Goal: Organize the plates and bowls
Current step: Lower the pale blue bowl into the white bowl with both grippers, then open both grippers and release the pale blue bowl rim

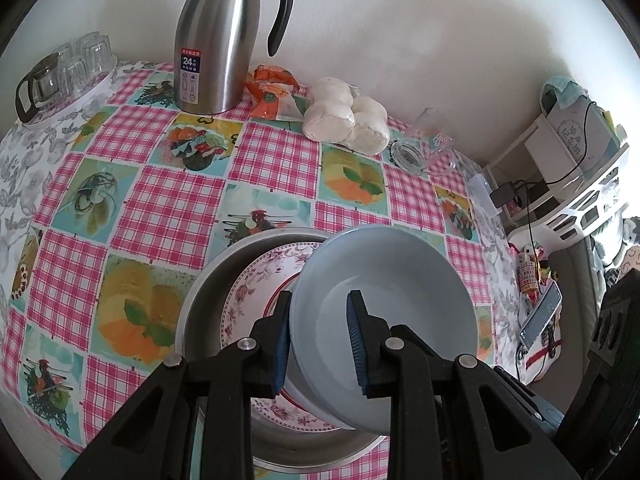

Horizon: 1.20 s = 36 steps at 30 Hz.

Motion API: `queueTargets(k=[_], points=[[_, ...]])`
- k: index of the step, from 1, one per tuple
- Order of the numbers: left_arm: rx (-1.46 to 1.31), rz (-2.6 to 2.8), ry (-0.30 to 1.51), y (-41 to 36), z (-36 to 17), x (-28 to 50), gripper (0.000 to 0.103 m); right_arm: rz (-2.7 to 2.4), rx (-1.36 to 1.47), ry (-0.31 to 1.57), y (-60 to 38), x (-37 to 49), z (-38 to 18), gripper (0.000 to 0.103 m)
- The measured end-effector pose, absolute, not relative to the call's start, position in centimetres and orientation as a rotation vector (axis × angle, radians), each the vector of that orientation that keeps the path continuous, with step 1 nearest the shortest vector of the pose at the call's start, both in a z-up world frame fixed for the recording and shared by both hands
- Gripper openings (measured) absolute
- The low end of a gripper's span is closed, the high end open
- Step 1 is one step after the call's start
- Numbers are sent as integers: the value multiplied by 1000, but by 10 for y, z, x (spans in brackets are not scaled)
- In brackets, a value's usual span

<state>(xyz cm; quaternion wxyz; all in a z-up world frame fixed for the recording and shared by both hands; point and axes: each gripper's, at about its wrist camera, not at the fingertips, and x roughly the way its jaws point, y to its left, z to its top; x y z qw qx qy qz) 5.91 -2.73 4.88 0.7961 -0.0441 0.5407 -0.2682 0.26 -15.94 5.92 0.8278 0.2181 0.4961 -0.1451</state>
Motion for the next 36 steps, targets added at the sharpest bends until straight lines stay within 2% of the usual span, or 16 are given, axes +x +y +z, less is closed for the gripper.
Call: queueTargets(k=[4,8,11,19,20,21,22,23,27,29,34,36], points=[[-93,-568,1154,-26,50,59,27,-284,460,1056,-156,3,60,40],[-99,-541,1157,-21,49,62,27,-275,454,1057,-155,2,62,42],[-112,-545,1143,-19,51,62,27,-294,408,1056,-152,1,66,54],[-116,-536,1130,-16,55,62,29,-298,408,1022,-159,-4,75,56],[-118,-533,1131,-15,55,62,34,-299,408,1022,-160,-5,75,57],[-125,-528,1130,-13,55,61,39,-298,407,1020,-161,-6,75,62],[-129,-524,1131,-12,55,60,54,-294,407,1017,-162,-7,75,71],[-134,-514,1131,-10,55,59,63,-290,405,1009,-162,-9,75,74],[-138,-481,1112,-2,58,54,69,-283,382,994,-160,-12,76,84],[-138,-468,1103,2,58,52,83,-279,370,990,-159,-14,75,87],[-134,-428,1072,13,58,47,89,-283,346,969,-159,-24,71,101],[-130,-412,1053,17,59,44,91,-292,344,956,-160,-28,71,102]])
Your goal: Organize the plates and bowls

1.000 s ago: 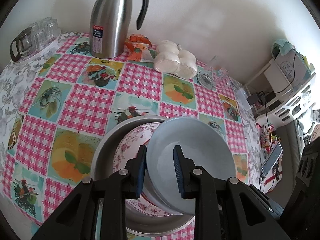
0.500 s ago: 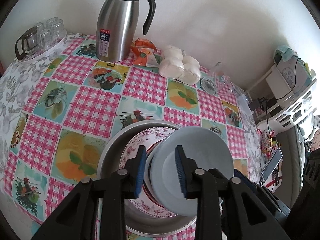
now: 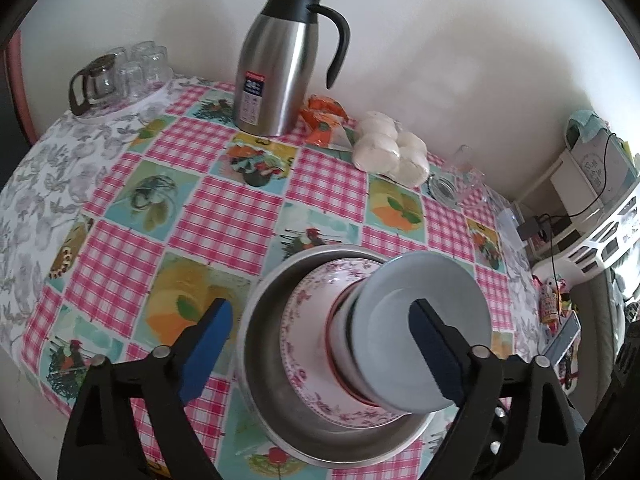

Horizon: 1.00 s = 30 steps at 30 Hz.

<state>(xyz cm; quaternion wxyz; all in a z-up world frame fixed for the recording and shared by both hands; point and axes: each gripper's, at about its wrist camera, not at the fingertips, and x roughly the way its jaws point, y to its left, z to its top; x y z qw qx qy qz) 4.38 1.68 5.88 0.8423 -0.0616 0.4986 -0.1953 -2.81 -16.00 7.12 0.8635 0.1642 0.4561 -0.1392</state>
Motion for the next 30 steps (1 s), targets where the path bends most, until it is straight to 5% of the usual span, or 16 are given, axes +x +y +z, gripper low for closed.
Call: queueTargets(k=[15,30], points=[[-113,-365,1082,38,41,28,91,-396,639,822,-217,-55,41,103],[-72,-365,1086,44,31,7,91,-341,578,826,-196,-73,46,103]])
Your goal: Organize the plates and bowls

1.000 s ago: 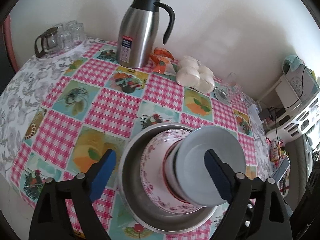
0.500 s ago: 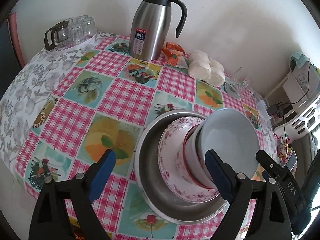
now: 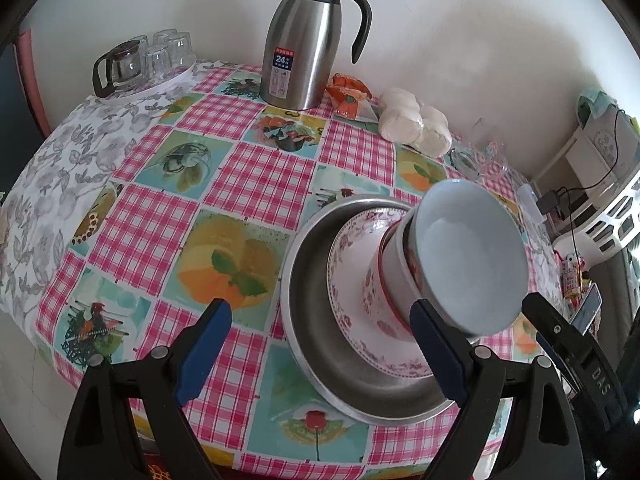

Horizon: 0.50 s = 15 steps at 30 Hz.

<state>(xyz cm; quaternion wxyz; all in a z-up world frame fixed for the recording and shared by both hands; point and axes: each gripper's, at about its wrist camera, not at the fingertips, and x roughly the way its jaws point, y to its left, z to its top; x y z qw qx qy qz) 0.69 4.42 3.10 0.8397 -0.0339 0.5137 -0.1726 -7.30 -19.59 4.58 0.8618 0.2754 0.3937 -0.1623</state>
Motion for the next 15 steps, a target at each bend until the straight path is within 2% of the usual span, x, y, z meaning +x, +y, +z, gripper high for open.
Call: queueTargets(k=[15], points=[[17,-383,1105,42,9,-23,91,-335,478,906,-172,-100,34,103]])
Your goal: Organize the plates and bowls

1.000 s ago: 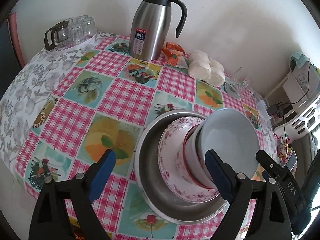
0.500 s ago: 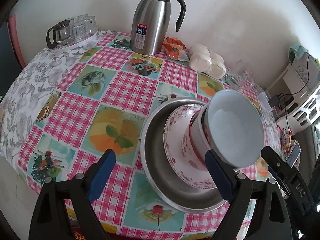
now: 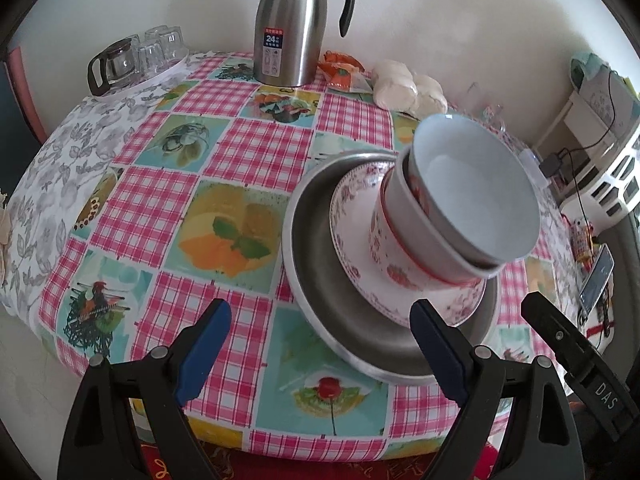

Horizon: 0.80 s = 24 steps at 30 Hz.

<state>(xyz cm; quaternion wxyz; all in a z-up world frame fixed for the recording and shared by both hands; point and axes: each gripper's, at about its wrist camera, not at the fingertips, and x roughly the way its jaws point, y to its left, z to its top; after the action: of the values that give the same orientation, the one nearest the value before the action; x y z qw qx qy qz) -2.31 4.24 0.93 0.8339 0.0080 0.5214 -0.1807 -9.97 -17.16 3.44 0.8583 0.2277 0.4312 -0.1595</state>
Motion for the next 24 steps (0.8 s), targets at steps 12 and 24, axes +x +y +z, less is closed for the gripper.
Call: queueTargets(k=[12,24], points=[[71,-376,1102,41,4,-38,91,-346,418,957,-159,-112,29,103],[114,-339,1135,47,-10,-42,91,-378,403,1007,-158,-119,20,103]])
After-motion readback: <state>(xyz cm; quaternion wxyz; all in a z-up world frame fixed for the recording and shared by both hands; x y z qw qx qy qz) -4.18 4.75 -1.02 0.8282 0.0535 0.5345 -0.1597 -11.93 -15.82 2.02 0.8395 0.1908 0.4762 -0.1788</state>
